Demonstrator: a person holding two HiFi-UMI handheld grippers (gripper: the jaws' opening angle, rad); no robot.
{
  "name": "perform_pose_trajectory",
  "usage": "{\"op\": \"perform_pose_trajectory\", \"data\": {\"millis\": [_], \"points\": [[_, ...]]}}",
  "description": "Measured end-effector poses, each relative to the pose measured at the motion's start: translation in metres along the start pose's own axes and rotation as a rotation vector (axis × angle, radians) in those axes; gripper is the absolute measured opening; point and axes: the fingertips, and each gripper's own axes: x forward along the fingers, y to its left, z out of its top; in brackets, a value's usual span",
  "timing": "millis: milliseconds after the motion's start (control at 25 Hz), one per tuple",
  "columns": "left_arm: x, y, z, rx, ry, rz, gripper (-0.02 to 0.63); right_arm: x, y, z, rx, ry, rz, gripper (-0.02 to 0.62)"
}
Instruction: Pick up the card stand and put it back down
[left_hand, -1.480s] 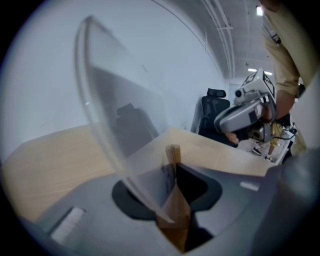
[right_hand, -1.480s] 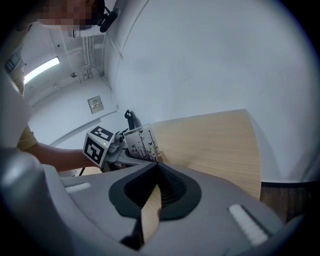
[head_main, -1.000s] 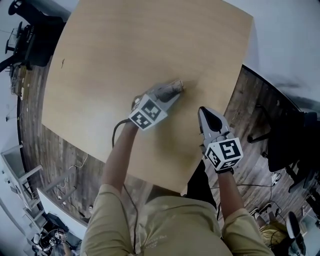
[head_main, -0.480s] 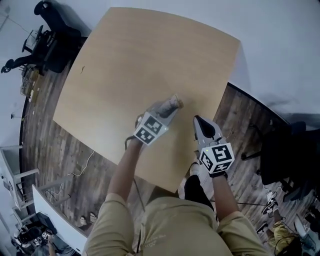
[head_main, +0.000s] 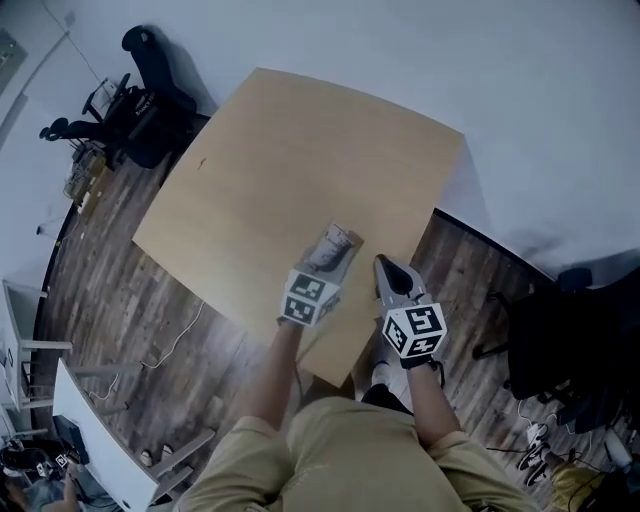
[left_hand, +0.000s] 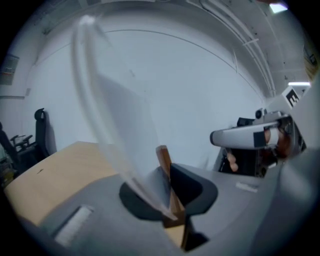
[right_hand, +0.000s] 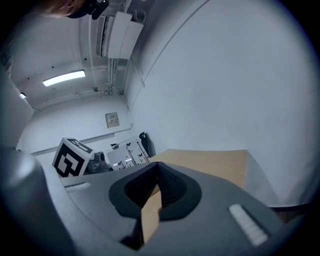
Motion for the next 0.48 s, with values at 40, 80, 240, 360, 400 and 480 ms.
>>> {"op": "perform_pose_trajectory", "data": {"millis": [40, 80, 240, 360, 400, 480], "points": [[-0.01, -0.004, 0.004, -0.006, -0.014, 0.024, 0.048, -0.006, 0.006, 0.003, -0.002, -0.008, 0.007, 0.005], [-0.02, -0.008, 0.009, -0.01, -0.031, 0.049, 0.048, -0.012, 0.012, 0.005, -0.002, -0.016, 0.013, 0.005], [-0.069, -0.021, 0.023, -0.044, -0.091, 0.165, 0.048, -0.04, 0.033, 0.008, 0.011, -0.038, 0.028, 0.005], [-0.105, -0.038, 0.035, -0.053, -0.142, 0.243, 0.048, -0.059, 0.042, 0.004, 0.02, -0.039, 0.028, 0.005], [-0.116, -0.044, 0.038, -0.05, -0.163, 0.265, 0.048, -0.064, 0.044, 0.003, 0.017, -0.039, 0.03, 0.005], [-0.134, -0.058, 0.045, -0.046, -0.203, 0.303, 0.048, -0.073, 0.05, 0.005, 0.004, -0.049, 0.045, 0.005]]}}
